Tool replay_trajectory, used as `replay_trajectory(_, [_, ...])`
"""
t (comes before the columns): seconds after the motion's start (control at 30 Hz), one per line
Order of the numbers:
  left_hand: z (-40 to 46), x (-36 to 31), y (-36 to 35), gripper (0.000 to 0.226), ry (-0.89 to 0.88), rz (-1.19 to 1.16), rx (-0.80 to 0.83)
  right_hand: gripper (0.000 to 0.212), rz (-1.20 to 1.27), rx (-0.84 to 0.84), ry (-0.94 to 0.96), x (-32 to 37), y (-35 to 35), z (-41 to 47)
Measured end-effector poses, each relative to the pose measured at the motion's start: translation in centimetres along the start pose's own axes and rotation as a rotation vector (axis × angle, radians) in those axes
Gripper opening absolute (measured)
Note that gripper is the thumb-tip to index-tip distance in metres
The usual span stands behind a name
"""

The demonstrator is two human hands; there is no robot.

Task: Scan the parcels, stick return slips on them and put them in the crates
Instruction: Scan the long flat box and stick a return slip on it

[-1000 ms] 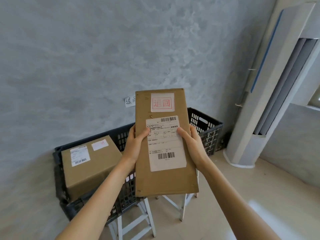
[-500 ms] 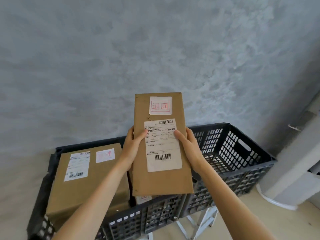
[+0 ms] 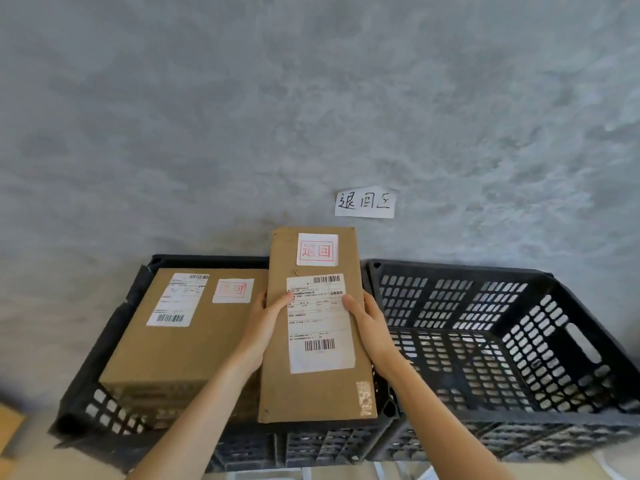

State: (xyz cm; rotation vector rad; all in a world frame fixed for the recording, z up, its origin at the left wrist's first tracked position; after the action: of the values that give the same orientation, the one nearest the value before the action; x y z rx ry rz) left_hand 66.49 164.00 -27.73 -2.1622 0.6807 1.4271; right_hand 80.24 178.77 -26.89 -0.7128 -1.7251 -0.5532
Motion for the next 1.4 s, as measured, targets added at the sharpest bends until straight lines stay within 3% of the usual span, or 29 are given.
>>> replay_trajectory(0.2, [-0.1, -0.3, -0.6, 0.027, -0.029, 0.032, -0.068, 0.056, 0.008, 0.043, -0.061, -1.7, 0.3, 1.2])
replay_trajectory(0.5, [0.6, 1.3, -1.2, 0.032, 0.025, 0.161, -0.084, 0.033, -0.017, 0.066, -0.208, -3.6, 0.4, 2.0])
replay_trajectory(0.67, [1.3, 3.0, -0.8, 0.030, 0.101, 0.200, -0.127, 0.083, -0.050, 0.001, -0.279, -6.3, 0.8, 3.6])
replay_trajectory(0.77, [2.0, 3.5, -0.6, 0.030, 0.119, 0.230, -0.139, 0.094, -0.052, -0.018, -0.279, -6.7, 0.8, 4.3])
replay_trajectory(0.93, [3.2, 4.9, -0.4, 0.033, 0.137, 0.288, -0.144, 0.061, -0.124, -0.054, -0.294, -6.9, 0.8, 4.4])
replay_trajectory(1.4, [5.4, 7.0, 0.0, 0.046, 0.109, 0.411, -0.173, 0.059, -0.354, -0.112, -0.253, -9.2, 0.8, 4.7])
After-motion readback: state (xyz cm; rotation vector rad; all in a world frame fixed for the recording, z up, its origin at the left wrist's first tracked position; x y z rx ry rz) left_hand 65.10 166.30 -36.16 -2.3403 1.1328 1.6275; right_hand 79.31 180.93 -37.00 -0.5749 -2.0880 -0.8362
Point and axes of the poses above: each hand's wrist, its own z-axis towards the middle knuckle, its own y-axis out of the back of the hand, x = y × z, the point moved 10 cm from there along z, towards the middle knuckle, and after that the axes turned 3 degrees about z, right-handed, at the moved point
